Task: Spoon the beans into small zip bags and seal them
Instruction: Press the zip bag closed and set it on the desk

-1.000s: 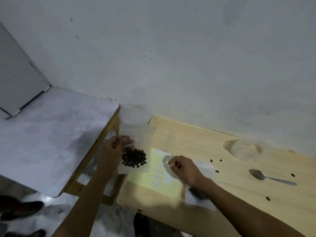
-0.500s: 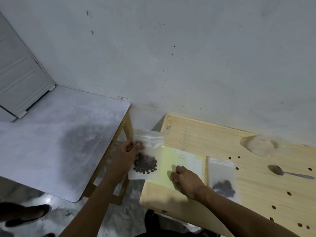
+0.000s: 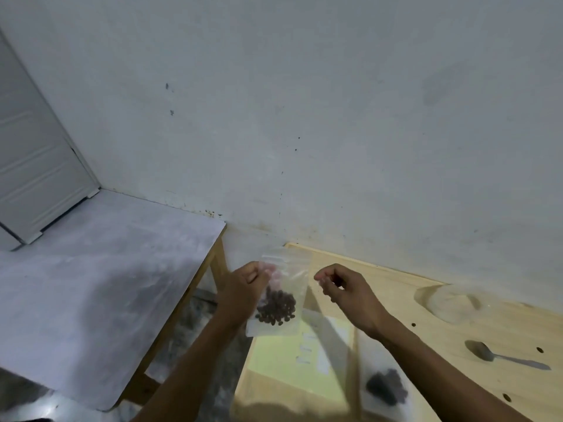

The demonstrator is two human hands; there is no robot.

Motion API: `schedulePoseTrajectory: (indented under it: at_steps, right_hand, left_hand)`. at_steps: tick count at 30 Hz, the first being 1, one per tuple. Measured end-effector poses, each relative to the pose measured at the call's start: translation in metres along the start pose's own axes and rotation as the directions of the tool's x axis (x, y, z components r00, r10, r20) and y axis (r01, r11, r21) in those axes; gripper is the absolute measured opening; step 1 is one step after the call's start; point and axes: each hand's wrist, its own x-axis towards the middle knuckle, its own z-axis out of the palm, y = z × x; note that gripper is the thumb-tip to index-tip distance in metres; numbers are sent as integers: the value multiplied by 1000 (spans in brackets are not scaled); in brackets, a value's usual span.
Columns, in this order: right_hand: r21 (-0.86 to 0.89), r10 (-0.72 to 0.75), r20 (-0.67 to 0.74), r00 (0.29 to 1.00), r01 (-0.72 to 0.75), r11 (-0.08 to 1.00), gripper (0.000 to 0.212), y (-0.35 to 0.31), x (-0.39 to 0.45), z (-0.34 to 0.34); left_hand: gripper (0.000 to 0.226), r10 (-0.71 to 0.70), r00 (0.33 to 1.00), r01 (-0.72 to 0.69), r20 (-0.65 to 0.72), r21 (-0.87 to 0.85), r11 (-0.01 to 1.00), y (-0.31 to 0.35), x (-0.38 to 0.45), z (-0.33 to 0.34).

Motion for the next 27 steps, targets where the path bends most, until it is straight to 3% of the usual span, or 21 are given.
schedulePoseTrajectory:
  at_steps: [4,8,17,21,24,27]
  right_hand:
    - [74,-38,-14,999,39,996,7,-33,9,-10]
    - [-40,-81,-97,992,77,996,7,-44,14,-15]
    - [-35,-98,-195,976,93,995,9,-46,11,-28]
    - [-34,-69,-247,967,62,997,29,-47,10,-26]
    - [-110,-63,-330,942,28,994,59,-48,10,-27]
    - [-42,52,-331,942,-70,997,79,-45,13,-29]
  left_hand:
    - [16,31,997,-25,68,-85,996,25,1,18]
    - [17,24,997,-13,73,-152,988,53,-1,37]
    - [16,37,987,-9,155,-181,983,63,4,55]
    - [11,30,992,-7,123,-190,982,64,7,59]
    - [13,27,997,-11,78,-200,980,67,7,58]
    - [12,63,996,-51,60,-191,980,68,7,55]
